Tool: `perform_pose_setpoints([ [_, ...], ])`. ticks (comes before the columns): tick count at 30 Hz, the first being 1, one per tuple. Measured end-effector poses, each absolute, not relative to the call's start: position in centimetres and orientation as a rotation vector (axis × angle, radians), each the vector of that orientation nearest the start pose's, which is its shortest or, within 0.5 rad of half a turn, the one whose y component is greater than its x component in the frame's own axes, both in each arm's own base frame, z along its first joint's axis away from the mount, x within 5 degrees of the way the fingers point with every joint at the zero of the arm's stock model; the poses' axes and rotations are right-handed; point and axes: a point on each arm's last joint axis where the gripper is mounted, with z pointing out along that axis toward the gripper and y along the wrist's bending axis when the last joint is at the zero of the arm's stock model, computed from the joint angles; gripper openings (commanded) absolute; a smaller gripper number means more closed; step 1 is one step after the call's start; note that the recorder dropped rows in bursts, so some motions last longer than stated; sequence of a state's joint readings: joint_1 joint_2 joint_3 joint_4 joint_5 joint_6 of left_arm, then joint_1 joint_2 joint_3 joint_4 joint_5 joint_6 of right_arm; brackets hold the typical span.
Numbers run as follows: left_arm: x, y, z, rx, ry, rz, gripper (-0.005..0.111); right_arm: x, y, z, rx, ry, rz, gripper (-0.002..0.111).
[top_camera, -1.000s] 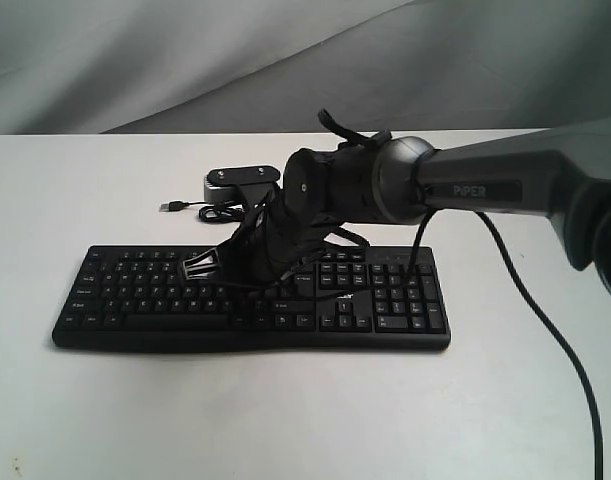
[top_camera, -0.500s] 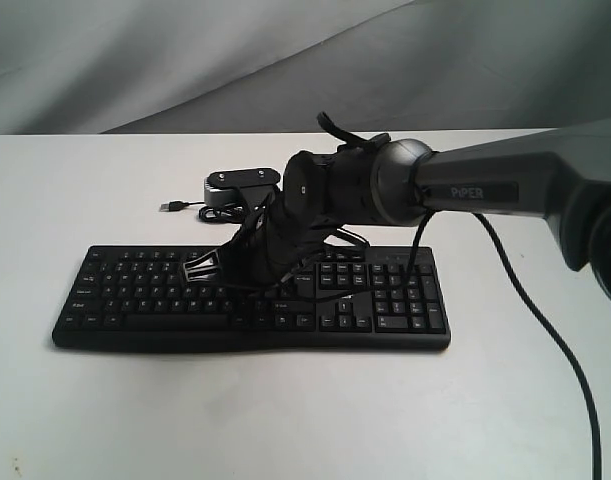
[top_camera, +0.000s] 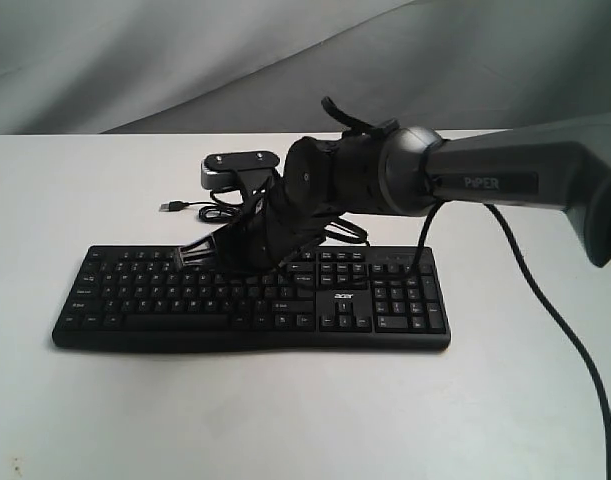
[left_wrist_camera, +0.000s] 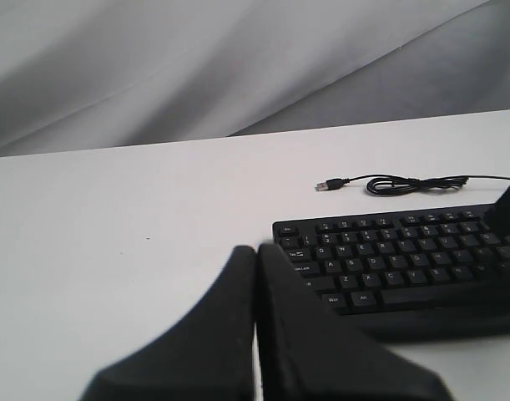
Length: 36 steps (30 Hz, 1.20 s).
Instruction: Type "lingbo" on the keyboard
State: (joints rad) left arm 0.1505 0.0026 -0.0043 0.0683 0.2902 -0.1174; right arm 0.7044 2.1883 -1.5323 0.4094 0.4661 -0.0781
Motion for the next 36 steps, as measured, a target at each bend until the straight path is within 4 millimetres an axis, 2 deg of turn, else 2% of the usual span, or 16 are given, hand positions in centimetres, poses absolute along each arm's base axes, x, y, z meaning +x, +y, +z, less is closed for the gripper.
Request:
perform_pose_setpoints([
  [4,5.4,1.0,18.8,-0.193,1.762,0.089,0.001,34.9,31.7,14.9,-0.608,2.552,0.599,0.000],
  [11,5.4,1.0,18.8,-0.193,1.762,0.089,0.001,35.7,32.7,15.0,-0.628,2.558,0.614,0.000],
  [18,5.4,1.0,18.8,-0.193,1.762,0.089,0.001,35.8,32.8,13.7,-0.651,2.597,0.602,0.000],
  [32,5.4,1.0,18.8,-0.193,1.762,0.089,0.001,36.0,32.9,13.5,-0.642,2.583,0.601,0.000],
  [36,5.4,1.0,18.8,-0.193,1.762,0.089,0.001,36.0,32.9,12.4,-0.638,2.605,0.596,0.000],
])
